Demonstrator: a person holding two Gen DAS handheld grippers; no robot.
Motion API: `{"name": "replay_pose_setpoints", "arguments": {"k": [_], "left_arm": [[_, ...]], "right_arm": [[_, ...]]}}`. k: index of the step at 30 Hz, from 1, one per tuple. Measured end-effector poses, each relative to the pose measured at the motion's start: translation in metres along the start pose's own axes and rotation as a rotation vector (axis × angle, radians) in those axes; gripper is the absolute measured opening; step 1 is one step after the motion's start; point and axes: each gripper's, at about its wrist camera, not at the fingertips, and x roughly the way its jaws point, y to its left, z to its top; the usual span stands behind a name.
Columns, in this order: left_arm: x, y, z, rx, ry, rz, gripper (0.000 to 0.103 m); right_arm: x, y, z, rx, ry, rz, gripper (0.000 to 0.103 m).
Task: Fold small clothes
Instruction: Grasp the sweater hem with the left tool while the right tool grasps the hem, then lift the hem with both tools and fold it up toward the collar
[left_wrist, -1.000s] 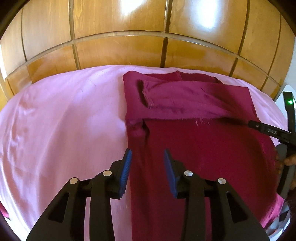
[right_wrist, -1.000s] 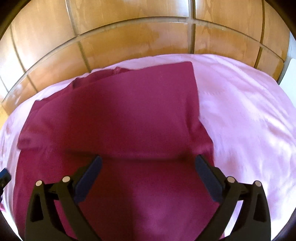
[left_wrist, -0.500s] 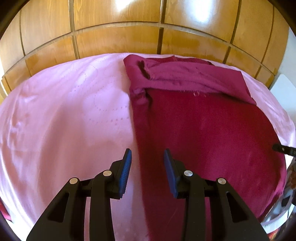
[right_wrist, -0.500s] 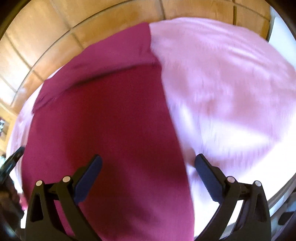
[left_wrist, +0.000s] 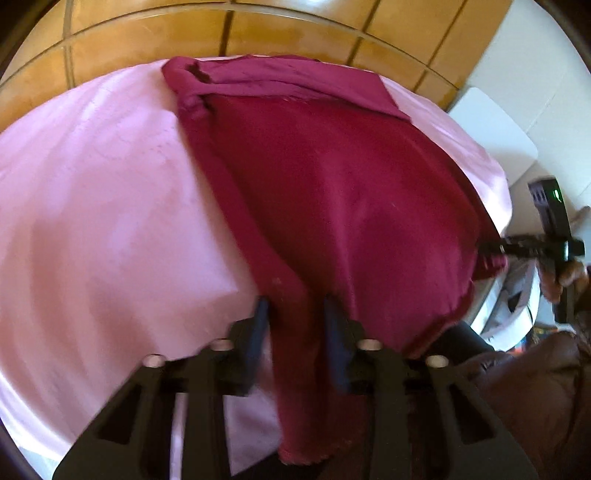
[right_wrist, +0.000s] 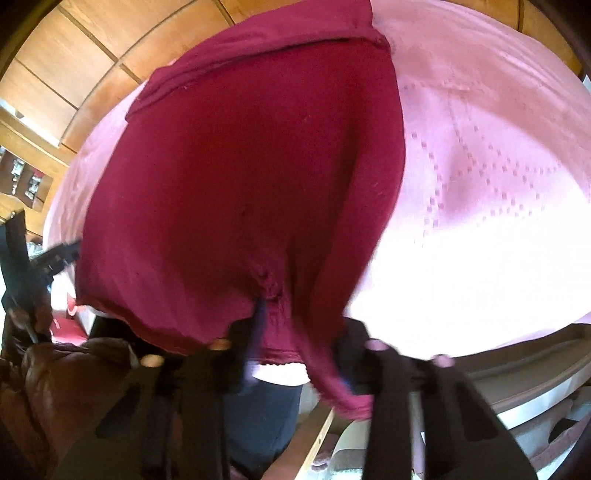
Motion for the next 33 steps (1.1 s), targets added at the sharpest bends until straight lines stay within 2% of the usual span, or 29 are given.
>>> {"name": "replay_pose_setpoints", "arguments": {"k": [2, 4, 10, 13, 17, 20, 21, 23, 24, 26, 27, 28, 31, 33], "left_arm": [[0.0, -0.005, -0.002, 0.015, -0.013, -0.007, 0.011], [-0.003, -0.004, 0.0, 0.0, -0.031, -0.031, 0.008], [-0.027, 0.005, 0.021, -0.088, -0.112, -0.201, 0.004], [-0.038, 0.01, 0.041, -0.129, -0.173, -0.275, 0.004], [-0.046, 0.023, 0.082, -0.21, -0.265, -0.346, 0.004], [-0.037, 0.047, 0.119, -0.339, -0.295, -0.352, 0.004], [-0.029, 0.06, 0.132, -0.412, -0.288, -0.337, 0.004], [-0.017, 0.084, 0.148, -0.547, -0.269, -0.274, 0.005], [-0.016, 0.091, 0.151, -0.575, -0.266, -0.284, 0.011], [-0.019, 0.104, 0.149, -0.649, -0.28, -0.295, 0.059], [-0.025, 0.111, 0.144, -0.686, -0.313, -0.272, 0.064], [-0.03, 0.116, 0.139, -0.696, -0.332, -0.241, 0.065], [-0.037, 0.126, 0.123, -0.688, -0.329, -0.162, 0.065], [-0.037, 0.125, 0.11, -0.643, -0.309, -0.118, 0.065]], "right_arm": [[-0.005, 0.001, 0.005, -0.005, -0.009, 0.019, 0.01], [-0.012, 0.001, 0.01, 0.0, -0.028, 0.052, 0.009], [-0.05, 0.005, 0.038, 0.035, -0.173, 0.229, 0.008], [-0.059, 0.005, 0.069, 0.056, -0.248, 0.294, 0.008], [-0.059, -0.009, 0.119, 0.113, -0.314, 0.277, 0.008], [-0.047, -0.019, 0.157, 0.191, -0.337, 0.243, 0.009], [-0.044, -0.024, 0.167, 0.213, -0.345, 0.236, 0.015], [-0.042, -0.038, 0.182, 0.259, -0.373, 0.242, 0.048], [-0.046, -0.043, 0.184, 0.29, -0.402, 0.251, 0.074], [-0.053, -0.049, 0.178, 0.3, -0.442, 0.272, 0.077], [-0.056, -0.051, 0.173, 0.301, -0.45, 0.278, 0.08], [-0.058, -0.055, 0.167, 0.307, -0.459, 0.279, 0.085], [-0.06, -0.07, 0.151, 0.326, -0.456, 0.239, 0.086], [-0.058, -0.078, 0.132, 0.331, -0.44, 0.2, 0.086]]}}
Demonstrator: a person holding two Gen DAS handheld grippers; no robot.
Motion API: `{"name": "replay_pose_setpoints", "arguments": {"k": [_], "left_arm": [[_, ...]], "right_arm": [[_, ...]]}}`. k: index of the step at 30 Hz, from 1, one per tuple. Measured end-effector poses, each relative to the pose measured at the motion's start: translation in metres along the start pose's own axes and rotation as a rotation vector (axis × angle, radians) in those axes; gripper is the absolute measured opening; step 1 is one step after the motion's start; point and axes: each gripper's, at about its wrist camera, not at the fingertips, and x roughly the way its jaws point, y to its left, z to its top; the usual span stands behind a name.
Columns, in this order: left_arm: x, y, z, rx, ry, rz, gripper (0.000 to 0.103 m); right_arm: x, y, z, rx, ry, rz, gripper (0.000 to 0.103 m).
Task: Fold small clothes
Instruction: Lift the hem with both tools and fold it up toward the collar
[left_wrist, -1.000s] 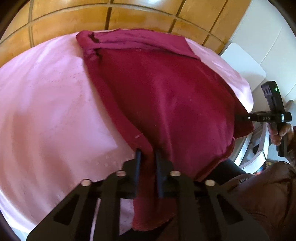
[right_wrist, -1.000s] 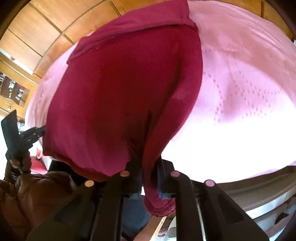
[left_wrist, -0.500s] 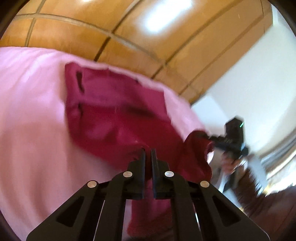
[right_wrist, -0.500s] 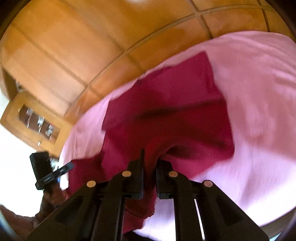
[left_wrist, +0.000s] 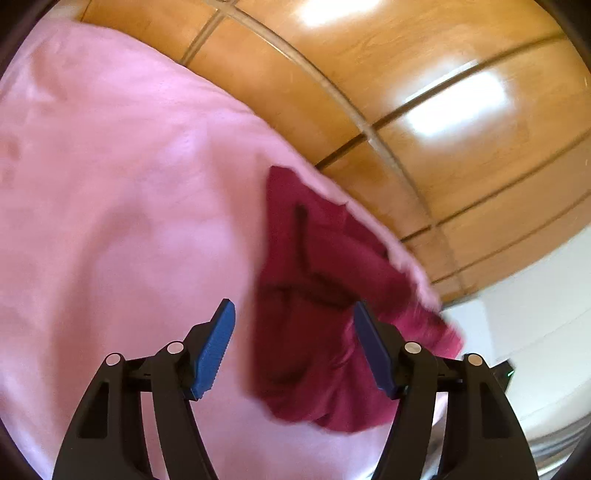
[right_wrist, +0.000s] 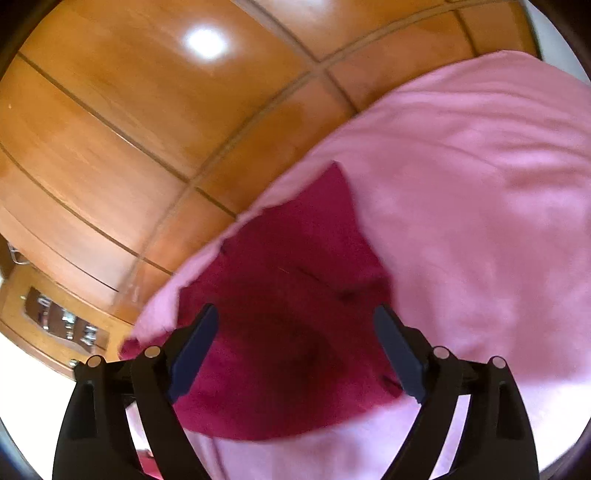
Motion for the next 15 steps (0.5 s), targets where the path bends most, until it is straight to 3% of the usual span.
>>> {"name": "replay_pose_setpoints", "arguments": {"k": [4, 8, 10, 12, 13, 14, 15], "left_arm": [[0.004, 0.008, -0.03, 0.143, 0.047, 0.07, 0.065], [0.024, -0.013, -0.058, 0.306, 0.1, 0.068, 0.065], [0.039, -0.033, -0.07, 0.433, 0.118, 0.073, 0.065], [0.055, -0.043, -0.077, 0.496, 0.137, 0.087, 0.063], [0.063, -0.044, -0.079, 0.509, 0.154, 0.098, 0.053], [0.069, -0.043, -0.079, 0.51, 0.17, 0.106, 0.034], [0.072, -0.041, -0.078, 0.489, 0.18, 0.103, 0.029]], "right_arm": [[0.0, -0.015, -0.029, -0.053, 0.054, -0.101, 0.086], [0.02, -0.013, -0.04, -0.134, 0.072, -0.182, 0.079], [0.034, -0.009, -0.039, -0.175, 0.085, -0.206, 0.069], [0.055, -0.006, -0.038, -0.212, 0.139, -0.23, 0.04], [0.061, -0.005, -0.037, -0.221, 0.157, -0.249, 0.034], [0.062, -0.003, -0.037, -0.231, 0.163, -0.253, 0.031], [0.06, -0.002, -0.037, -0.229, 0.163, -0.245, 0.025]]}}
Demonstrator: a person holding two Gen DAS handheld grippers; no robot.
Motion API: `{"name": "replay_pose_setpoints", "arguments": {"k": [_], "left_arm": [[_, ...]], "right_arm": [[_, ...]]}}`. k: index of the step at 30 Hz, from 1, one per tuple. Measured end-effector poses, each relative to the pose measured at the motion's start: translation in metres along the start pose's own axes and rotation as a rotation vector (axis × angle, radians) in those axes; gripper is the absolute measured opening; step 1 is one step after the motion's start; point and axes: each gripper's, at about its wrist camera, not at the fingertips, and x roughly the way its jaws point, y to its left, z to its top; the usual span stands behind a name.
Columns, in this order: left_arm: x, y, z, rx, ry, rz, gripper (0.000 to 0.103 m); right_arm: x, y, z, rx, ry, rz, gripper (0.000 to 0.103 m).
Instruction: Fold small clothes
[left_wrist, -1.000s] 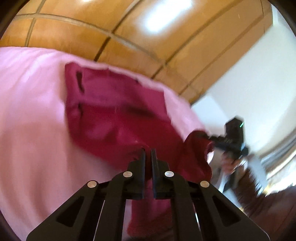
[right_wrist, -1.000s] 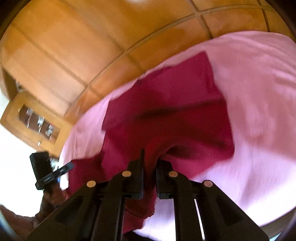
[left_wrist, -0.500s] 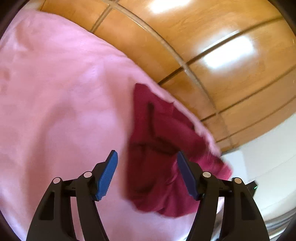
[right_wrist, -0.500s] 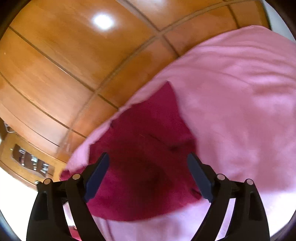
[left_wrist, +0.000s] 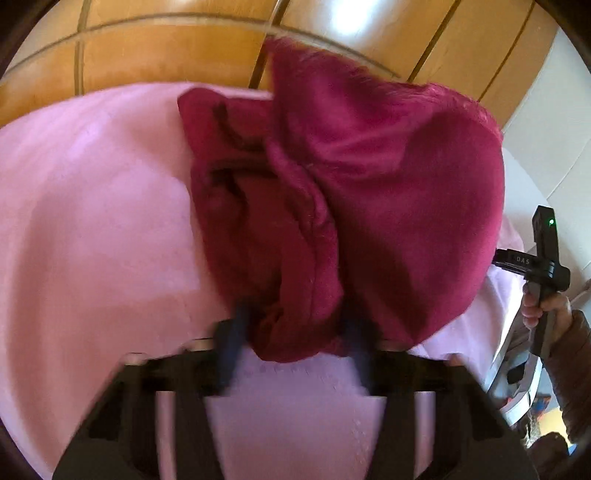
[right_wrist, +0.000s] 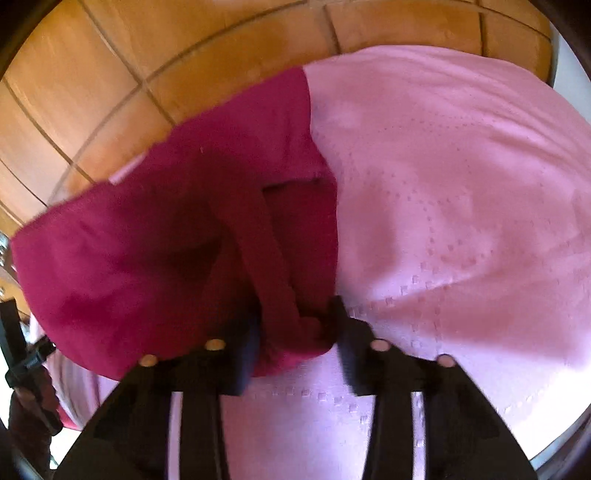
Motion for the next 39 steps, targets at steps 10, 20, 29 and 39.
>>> {"name": "replay_pose_setpoints", "arguments": {"k": [10, 20, 29, 39], "left_arm": [[-0.079, 0.026, -0.024, -0.037, -0.045, -0.097, 0.013], [-0.099, 0.034, -0.086, -0.129, 0.011, -0.106, 0.027], [-0.104, 0.049, -0.018, -0.144, -0.162, -0.124, 0.074], [-0.071, 0.039, -0.007, -0.093, -0.124, -0.164, 0.008]], "right_arm": [[-0.05, 0.019, -0.043, -0.047, 0.069, 0.149, 0.019], [-0.075, 0.03, -0.068, -0.102, 0.096, 0.076, 0.049], [-0.036, 0.093, -0.011, -0.27, 0.008, 0.025, 0.05], [-0.037, 0.108, -0.005, -0.366, -0.01, -0.028, 0.007]]}}
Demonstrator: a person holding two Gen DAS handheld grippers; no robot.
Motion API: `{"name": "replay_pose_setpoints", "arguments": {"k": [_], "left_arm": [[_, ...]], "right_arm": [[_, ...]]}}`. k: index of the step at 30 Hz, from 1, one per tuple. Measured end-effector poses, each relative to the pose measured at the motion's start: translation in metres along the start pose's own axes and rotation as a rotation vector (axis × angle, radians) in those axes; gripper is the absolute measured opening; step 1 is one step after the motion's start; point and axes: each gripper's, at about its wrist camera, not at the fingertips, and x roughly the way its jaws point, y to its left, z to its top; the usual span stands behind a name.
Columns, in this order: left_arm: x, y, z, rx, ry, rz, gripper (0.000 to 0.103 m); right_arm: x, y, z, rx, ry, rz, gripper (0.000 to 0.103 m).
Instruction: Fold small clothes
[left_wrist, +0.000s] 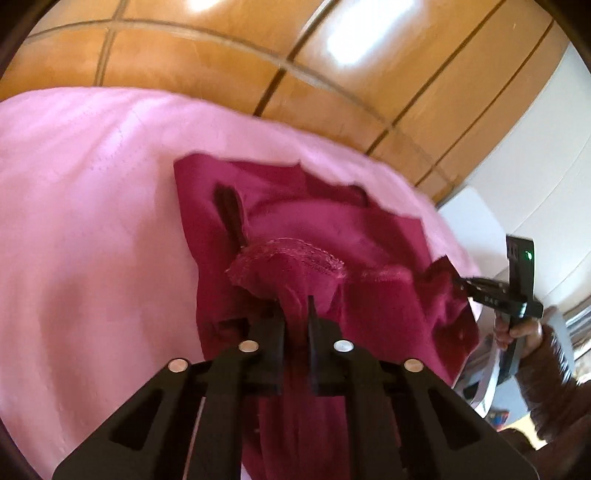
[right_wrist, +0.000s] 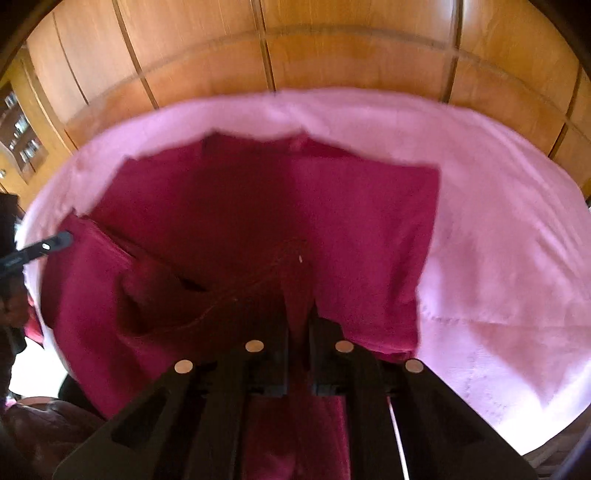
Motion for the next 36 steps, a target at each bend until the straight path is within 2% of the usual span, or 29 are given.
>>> {"name": "replay_pose_setpoints", "arguments": {"k": [3, 7, 11, 12, 17, 19, 21, 23, 24, 27, 29, 32, 35, 36], "left_arm": [[-0.024, -0.005, 0.006, 0.0, -0.069, -0.007, 0.007], [-0.043, -0.014, 0.027, 0.022, -0.141, 0.01, 0.007], [-0.042, -0.012, 0.06, 0.014, -0.195, 0.061, 0.007], [-0.034, -0.01, 0.072, 0.008, -0.197, 0.097, 0.007], [0.013, 0.006, 0.104, -0.008, -0.148, 0.235, 0.007], [0.04, 0.017, 0.112, -0.033, -0.102, 0.288, 0.007], [0.07, 0.03, 0.112, -0.043, -0.03, 0.371, 0.007], [0.092, 0.042, 0.107, -0.065, 0.042, 0.401, 0.009], [0.096, 0.044, 0.104, -0.061, 0.049, 0.42, 0.011], [0.085, 0.041, 0.099, -0.063, 0.028, 0.413, 0.012], [0.073, 0.041, 0.096, -0.075, 0.016, 0.412, 0.028], [0.041, 0.042, 0.077, -0.099, -0.013, 0.351, 0.032], [0.011, 0.045, 0.05, -0.121, -0.026, 0.281, 0.032], [0.005, 0.044, 0.043, -0.128, -0.025, 0.258, 0.036]], "right_arm": [[-0.033, -0.009, 0.011, 0.026, -0.091, 0.017, 0.006], [-0.054, -0.03, 0.035, 0.103, -0.191, 0.044, 0.007], [-0.03, -0.047, 0.073, 0.185, -0.224, 0.022, 0.007], [-0.022, -0.052, 0.081, 0.199, -0.222, 0.005, 0.007], [0.038, -0.084, 0.1, 0.303, -0.145, -0.047, 0.007], [0.064, -0.095, 0.097, 0.326, -0.084, -0.068, 0.007], [0.092, -0.1, 0.093, 0.331, -0.017, -0.084, 0.007], [0.104, -0.103, 0.087, 0.335, 0.009, -0.081, 0.01], [0.1, -0.104, 0.085, 0.339, 0.001, -0.061, 0.015], [0.073, -0.106, 0.075, 0.32, -0.033, -0.019, 0.048], [0.05, -0.105, 0.062, 0.306, -0.056, 0.012, 0.05], [0.01, -0.105, 0.028, 0.292, -0.065, 0.08, 0.05], [-0.015, -0.1, -0.006, 0.284, -0.037, 0.148, 0.051], [-0.022, -0.096, -0.022, 0.27, -0.016, 0.163, 0.051]]}}
